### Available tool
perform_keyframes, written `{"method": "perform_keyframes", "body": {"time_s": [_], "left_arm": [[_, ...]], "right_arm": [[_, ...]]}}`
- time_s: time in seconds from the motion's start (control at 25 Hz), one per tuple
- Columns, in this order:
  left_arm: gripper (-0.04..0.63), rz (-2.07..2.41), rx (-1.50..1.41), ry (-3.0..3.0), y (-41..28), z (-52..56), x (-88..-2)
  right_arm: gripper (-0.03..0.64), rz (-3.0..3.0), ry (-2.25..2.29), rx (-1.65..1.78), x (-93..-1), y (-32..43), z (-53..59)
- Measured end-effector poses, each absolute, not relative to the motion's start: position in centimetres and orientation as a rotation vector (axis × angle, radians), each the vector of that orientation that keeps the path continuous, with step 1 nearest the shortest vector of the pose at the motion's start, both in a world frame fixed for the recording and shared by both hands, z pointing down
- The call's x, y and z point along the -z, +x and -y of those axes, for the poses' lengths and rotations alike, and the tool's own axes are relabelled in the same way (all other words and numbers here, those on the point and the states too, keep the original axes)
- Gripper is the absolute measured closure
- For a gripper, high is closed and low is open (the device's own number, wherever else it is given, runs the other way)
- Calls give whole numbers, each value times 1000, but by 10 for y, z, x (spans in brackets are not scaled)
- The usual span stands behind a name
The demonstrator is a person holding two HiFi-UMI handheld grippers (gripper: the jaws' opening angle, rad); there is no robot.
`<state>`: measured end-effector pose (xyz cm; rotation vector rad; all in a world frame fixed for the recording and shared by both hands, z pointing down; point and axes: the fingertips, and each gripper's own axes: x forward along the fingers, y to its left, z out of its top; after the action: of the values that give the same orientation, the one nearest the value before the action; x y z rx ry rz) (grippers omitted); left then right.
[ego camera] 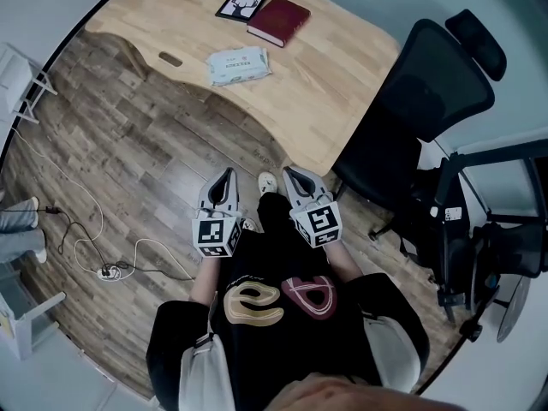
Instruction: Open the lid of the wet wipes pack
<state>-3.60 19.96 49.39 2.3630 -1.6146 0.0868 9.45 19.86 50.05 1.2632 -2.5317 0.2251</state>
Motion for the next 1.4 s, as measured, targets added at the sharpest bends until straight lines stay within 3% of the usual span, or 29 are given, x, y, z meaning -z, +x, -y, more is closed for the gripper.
{"method": "perform_keyframes", "body": {"time_s": [0.72,1.4], "left_arm": [[577,1706,-102,2243,-17,-64,-497],[577,1767,-135,2184,-9,-7,-495]], "right_arm": [[606,2552,1129,-251,-505,114,-39],[604,2606,1060,-216,-492,127,26]]}}
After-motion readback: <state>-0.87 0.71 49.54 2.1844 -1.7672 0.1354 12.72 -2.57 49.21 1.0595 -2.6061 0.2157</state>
